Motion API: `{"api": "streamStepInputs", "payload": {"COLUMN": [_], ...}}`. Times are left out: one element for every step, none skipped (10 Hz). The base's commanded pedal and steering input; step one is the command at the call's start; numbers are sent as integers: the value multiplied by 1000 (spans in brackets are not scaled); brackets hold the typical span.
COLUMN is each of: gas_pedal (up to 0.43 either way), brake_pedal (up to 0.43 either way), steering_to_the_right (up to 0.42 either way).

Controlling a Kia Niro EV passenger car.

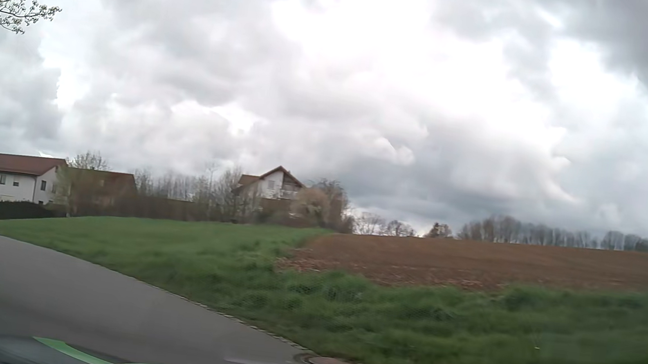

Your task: Follow the waypoints while adhering to traffic rules and regulations

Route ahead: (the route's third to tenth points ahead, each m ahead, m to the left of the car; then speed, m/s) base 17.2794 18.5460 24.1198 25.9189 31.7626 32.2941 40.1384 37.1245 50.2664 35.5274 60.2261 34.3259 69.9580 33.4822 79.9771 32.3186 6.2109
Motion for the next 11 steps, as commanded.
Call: {"api": "streamStepInputs", "payload": {"gas_pedal": [197,197,220,228,228,228,240,240,240,240,240], "brake_pedal": [0,0,0,0,0,0,0,0,0,0,0], "steering_to_the_right": [-381,-380,-376,-368,-363,-353,-341,-327,-306,-287,-267]}}
